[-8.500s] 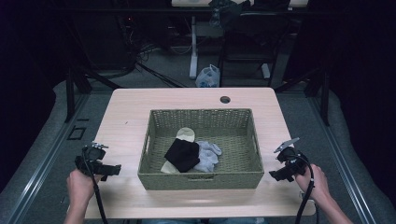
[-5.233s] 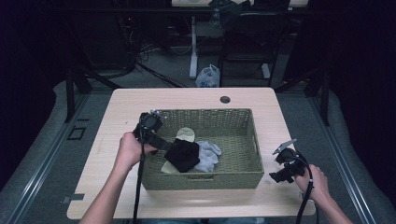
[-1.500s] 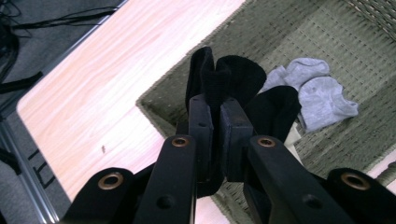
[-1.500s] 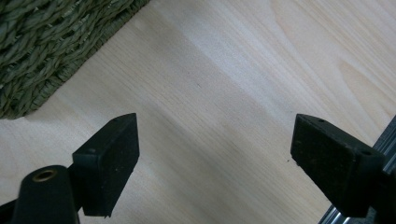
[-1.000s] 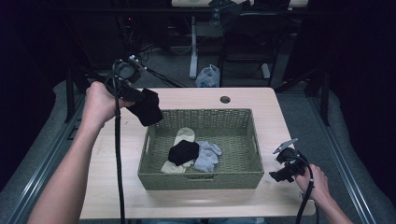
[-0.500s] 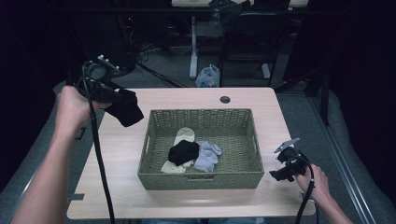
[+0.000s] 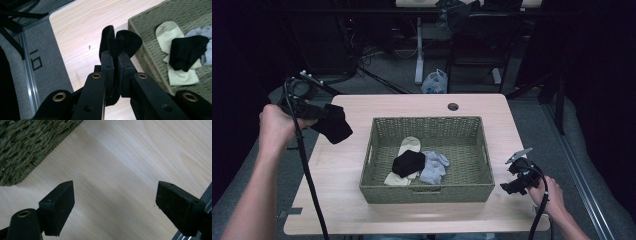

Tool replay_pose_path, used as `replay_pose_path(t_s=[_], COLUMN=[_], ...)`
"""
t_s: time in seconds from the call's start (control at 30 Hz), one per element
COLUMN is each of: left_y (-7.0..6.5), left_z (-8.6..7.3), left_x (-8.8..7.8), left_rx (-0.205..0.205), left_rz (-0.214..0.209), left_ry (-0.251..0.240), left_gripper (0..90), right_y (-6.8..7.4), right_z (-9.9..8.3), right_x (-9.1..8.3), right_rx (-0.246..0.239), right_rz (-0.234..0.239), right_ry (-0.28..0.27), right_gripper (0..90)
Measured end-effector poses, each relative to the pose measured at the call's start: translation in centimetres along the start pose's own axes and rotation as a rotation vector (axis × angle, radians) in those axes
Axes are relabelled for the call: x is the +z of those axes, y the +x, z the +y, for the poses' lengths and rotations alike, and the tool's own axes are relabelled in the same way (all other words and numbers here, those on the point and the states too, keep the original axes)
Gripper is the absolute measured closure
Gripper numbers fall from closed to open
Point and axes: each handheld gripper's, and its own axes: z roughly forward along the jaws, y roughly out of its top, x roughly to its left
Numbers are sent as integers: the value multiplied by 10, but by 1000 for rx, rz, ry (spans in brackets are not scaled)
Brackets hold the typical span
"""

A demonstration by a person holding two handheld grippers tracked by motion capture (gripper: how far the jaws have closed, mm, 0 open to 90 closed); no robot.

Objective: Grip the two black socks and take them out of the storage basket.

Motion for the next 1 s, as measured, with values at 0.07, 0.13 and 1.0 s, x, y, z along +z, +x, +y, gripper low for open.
replay_pose_path(t_s=[0.07, 0.13, 1.0], left_y=[3, 6, 6], left_z=[-4, -7, -68], left_x=[3, 6, 79], left_rx=[-12, -14, -104], left_rz=[0, 7, 4], left_ry=[6, 16, 104], left_gripper=[852, 852, 851], right_y=[0, 0, 1], right_z=[0, 0, 0], right_x=[0, 0, 1], right_rx=[1, 0, -5], right_rz=[-2, -6, -6], right_ry=[1, 4, 17], right_gripper=[151, 151, 151])
